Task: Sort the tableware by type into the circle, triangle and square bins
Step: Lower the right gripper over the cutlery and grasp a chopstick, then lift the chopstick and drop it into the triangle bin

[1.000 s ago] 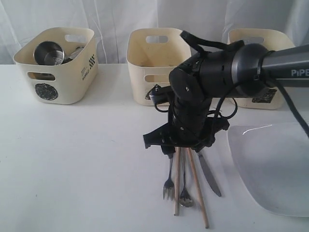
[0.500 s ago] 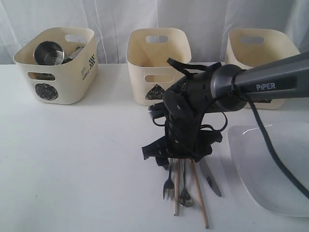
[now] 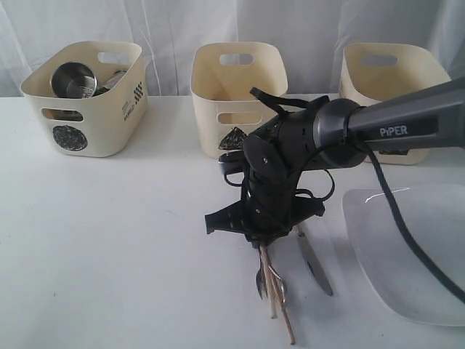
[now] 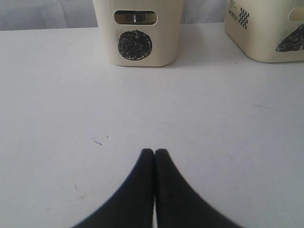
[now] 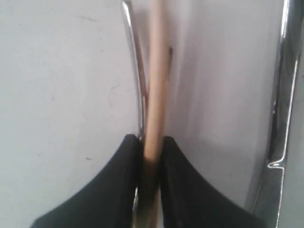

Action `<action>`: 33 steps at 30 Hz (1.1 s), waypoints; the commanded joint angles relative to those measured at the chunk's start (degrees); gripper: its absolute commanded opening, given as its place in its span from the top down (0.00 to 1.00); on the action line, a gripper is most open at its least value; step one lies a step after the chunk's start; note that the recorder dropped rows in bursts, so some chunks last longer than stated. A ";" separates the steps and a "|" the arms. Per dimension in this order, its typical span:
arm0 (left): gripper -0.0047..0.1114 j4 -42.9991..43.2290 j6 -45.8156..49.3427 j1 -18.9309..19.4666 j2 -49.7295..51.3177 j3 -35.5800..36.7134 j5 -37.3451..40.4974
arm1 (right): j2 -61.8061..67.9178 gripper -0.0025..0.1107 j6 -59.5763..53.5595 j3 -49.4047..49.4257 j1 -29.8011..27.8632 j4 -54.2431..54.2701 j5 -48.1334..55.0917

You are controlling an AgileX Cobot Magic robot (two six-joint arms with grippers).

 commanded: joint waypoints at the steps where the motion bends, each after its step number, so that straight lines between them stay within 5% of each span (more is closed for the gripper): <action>1: 0.96 -0.39 -0.02 -0.25 -0.23 0.20 -0.24 | 1.19 0.98 -0.23 0.41 -0.50 0.17 -0.10; 20: 0.96 -0.39 -0.02 -0.25 -0.23 0.20 -0.24 | -15.14 0.98 -11.93 -1.01 -4.98 0.06 2.61; 33: 0.96 -0.39 -0.02 -0.25 -0.23 0.20 -0.24 | -18.17 0.98 -7.76 -5.71 -12.12 2.62 -26.17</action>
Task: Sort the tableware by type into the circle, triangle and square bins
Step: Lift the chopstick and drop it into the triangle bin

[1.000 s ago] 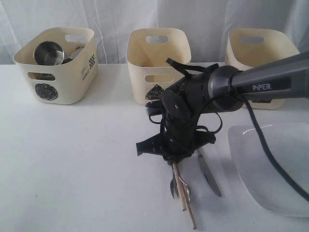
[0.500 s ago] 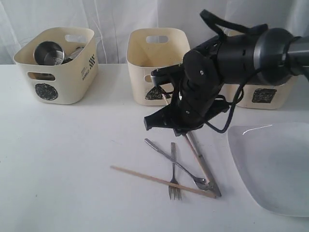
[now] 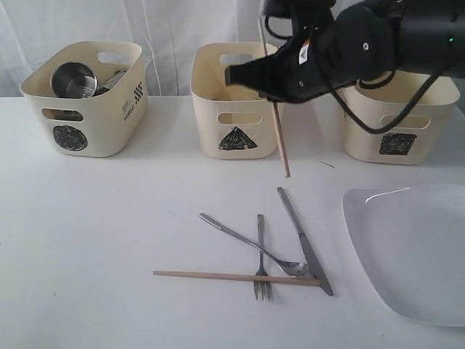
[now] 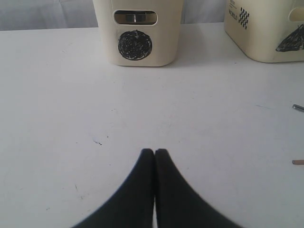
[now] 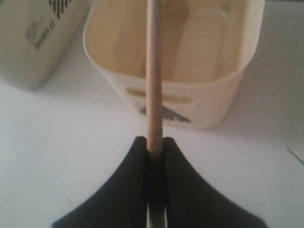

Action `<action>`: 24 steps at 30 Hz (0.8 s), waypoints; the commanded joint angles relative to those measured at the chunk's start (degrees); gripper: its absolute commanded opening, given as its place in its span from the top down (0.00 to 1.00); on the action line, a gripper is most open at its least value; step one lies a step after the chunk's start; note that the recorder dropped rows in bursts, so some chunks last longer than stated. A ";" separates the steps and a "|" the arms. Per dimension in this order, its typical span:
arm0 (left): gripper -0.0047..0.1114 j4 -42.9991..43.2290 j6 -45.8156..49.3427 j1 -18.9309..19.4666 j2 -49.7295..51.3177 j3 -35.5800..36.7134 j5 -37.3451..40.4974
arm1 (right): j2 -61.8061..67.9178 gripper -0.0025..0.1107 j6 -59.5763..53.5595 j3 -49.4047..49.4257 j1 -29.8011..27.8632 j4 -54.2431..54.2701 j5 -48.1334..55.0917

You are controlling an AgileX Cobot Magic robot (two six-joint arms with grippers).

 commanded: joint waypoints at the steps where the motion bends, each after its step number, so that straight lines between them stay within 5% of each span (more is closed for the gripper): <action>1: 0.96 -0.39 -0.02 -0.25 -0.23 0.20 -0.24 | 1.43 0.98 0.60 -4.67 -3.58 3.47 -8.66; 9: 0.96 -0.28 -0.02 -0.25 -0.23 0.20 -0.24 | 15.55 0.98 0.82 -19.31 -9.91 10.77 -20.02; 18: 0.96 -0.28 -0.02 -0.25 -0.23 0.20 -0.24 | 30.48 0.97 -1.30 -34.66 -10.37 12.00 -23.77; 24: 0.96 -0.28 -0.02 -0.25 -0.23 0.20 -0.24 | 32.69 0.82 -7.10 -38.61 -10.27 12.09 -20.93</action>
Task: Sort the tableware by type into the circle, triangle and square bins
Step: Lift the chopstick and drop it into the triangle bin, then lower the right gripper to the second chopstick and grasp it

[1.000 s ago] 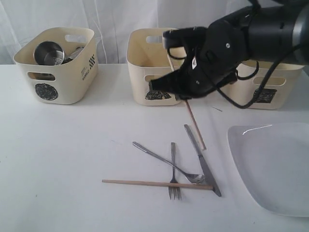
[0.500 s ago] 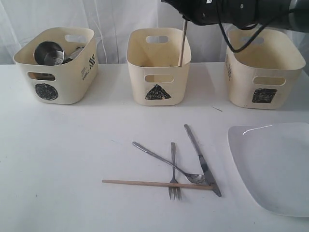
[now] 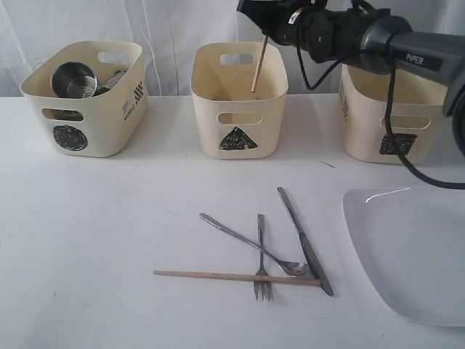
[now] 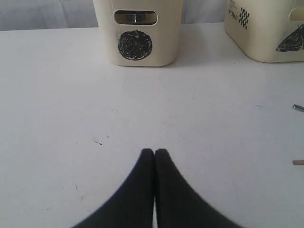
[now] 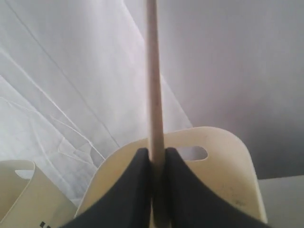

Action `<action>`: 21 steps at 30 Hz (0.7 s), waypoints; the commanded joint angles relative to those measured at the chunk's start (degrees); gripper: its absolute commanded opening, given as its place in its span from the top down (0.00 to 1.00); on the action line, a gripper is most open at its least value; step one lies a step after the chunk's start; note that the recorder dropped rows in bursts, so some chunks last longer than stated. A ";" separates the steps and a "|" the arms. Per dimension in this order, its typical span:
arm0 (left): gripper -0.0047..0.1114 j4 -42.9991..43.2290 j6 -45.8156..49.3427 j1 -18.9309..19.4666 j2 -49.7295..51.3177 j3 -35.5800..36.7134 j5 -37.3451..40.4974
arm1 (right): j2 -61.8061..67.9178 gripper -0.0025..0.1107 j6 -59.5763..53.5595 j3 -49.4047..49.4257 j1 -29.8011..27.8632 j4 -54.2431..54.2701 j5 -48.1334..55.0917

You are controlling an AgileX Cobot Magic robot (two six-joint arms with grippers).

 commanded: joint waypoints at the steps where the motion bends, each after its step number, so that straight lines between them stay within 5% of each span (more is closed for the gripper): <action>1: 0.96 -0.28 -0.02 -0.25 -0.23 0.20 -0.24 | 0.40 0.80 -4.74 -2.43 -0.09 0.10 1.83; 11: 0.96 -0.28 -0.02 -0.25 -0.23 0.20 -0.24 | -2.34 0.77 -11.46 -3.15 -0.01 -0.61 14.04; 21: 0.96 -0.30 0.11 -0.25 -0.23 0.20 -0.24 | -14.04 0.77 -44.25 5.46 6.64 -3.77 56.63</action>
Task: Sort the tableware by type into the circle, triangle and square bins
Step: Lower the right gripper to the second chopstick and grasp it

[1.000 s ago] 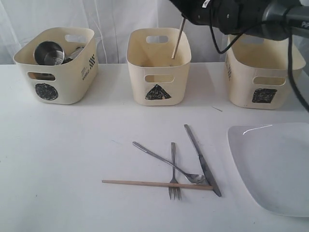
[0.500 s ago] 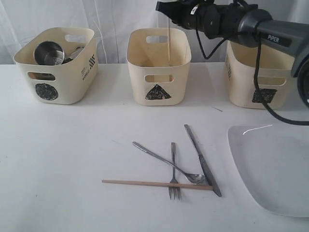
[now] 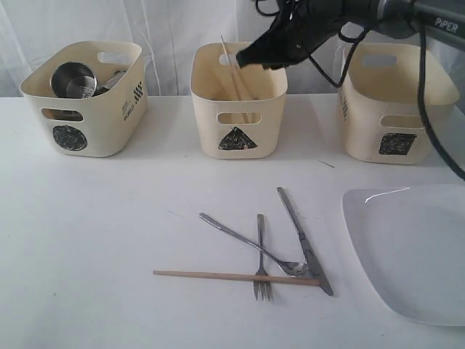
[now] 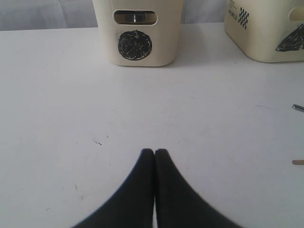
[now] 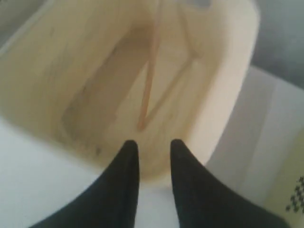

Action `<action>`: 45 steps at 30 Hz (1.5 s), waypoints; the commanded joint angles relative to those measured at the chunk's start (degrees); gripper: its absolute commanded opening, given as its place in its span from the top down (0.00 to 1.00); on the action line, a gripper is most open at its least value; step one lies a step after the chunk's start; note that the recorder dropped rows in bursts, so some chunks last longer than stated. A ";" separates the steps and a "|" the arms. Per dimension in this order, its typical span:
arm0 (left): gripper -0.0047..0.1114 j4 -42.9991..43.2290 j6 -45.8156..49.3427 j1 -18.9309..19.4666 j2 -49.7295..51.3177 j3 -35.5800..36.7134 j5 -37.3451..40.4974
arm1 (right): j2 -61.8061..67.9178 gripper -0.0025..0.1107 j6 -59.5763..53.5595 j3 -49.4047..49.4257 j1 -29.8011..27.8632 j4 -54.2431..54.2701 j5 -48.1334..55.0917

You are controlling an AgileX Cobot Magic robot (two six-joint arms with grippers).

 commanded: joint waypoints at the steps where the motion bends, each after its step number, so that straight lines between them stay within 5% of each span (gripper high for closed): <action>1: 0.96 -0.30 0.11 -0.25 -0.23 0.20 -0.24 | -7.20 0.77 -14.30 7.21 5.00 -0.62 17.86; 7: 0.96 -0.30 0.11 -0.25 -0.23 0.20 -0.24 | -13.99 0.75 -21.48 16.64 15.65 -3.96 25.78; 14: 0.96 -0.30 0.11 -0.25 -0.23 0.20 -0.24 | -13.80 0.54 -27.73 23.66 23.20 -4.94 24.69; 45: 0.96 -0.30 0.11 -0.25 -0.23 0.20 -0.24 | -0.97 0.54 -33.96 28.90 22.04 3.55 14.60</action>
